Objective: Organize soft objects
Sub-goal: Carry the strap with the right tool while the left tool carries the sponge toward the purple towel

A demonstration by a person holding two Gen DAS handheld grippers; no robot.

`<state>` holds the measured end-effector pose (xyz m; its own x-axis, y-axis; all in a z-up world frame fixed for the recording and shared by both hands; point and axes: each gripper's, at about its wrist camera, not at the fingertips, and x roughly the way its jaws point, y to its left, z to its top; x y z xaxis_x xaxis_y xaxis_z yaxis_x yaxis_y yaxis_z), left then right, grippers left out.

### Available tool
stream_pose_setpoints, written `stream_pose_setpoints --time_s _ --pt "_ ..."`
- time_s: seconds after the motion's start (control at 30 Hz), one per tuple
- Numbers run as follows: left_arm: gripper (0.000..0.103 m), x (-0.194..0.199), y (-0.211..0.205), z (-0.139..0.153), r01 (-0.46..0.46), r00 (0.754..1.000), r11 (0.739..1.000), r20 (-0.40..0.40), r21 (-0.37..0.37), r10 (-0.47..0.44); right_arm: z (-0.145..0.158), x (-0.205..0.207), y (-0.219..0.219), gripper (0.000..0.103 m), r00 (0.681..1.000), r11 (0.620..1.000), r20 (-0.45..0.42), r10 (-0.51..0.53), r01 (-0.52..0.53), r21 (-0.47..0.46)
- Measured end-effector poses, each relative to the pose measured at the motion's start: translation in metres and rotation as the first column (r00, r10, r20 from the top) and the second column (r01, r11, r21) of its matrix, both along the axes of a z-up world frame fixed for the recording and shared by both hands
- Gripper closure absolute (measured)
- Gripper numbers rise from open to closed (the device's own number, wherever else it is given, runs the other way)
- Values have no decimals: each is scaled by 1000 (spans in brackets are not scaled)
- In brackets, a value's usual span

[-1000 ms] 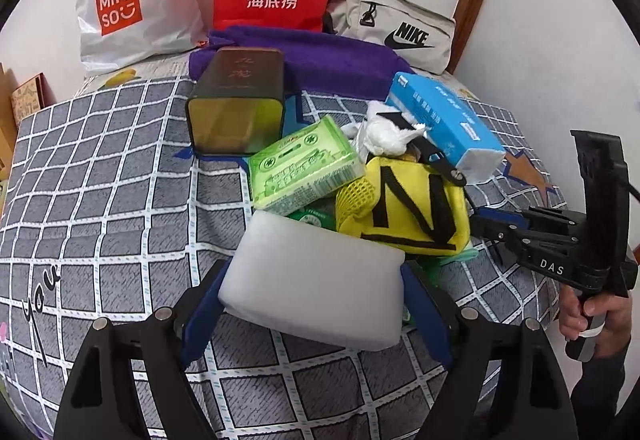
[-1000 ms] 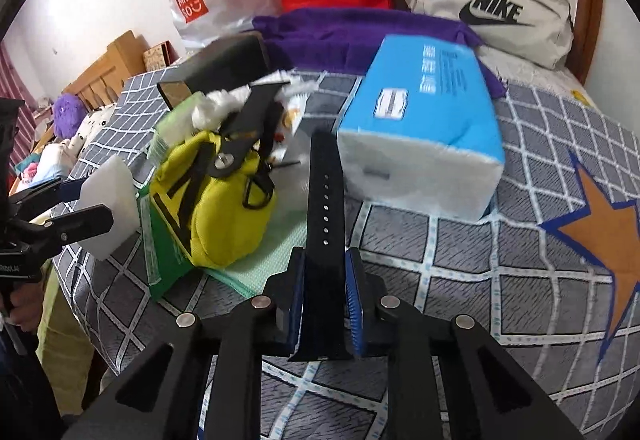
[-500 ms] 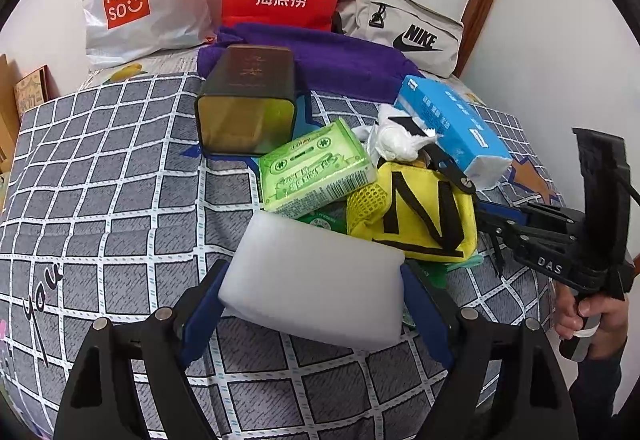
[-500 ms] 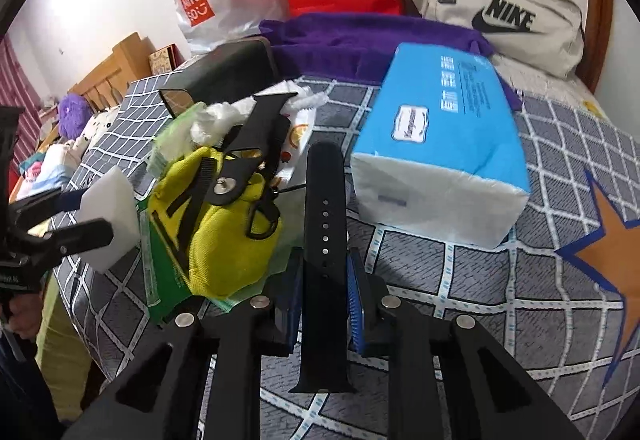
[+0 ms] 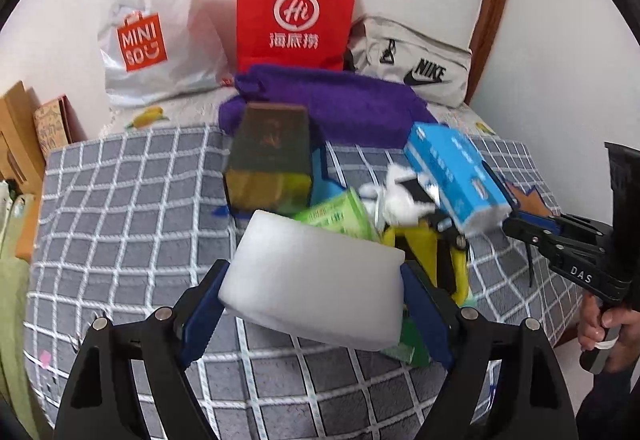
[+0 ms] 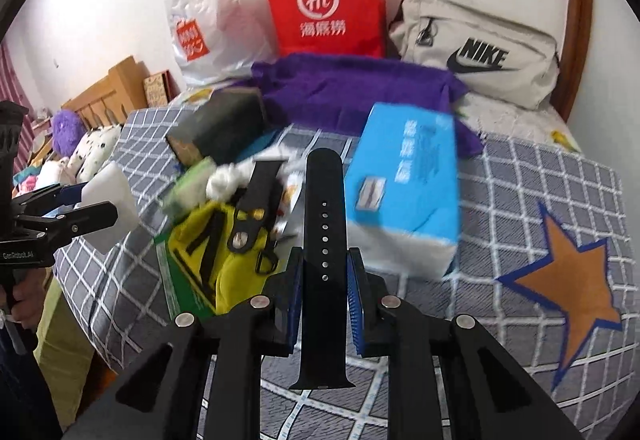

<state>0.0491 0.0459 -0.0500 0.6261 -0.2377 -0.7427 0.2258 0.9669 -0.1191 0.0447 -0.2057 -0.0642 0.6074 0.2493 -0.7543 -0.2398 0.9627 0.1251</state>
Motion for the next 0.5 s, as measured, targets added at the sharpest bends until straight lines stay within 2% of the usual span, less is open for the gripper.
stream_pose_setpoints --time_s 0.2,0.5 --pt "19 21 -1 24 -45 998 998 37 35 43 28 15 -10 83 998 999 47 -45 45 -1" --pt "19 66 -5 45 -58 997 997 61 48 55 49 59 -15 83 996 998 66 -62 63 -11"
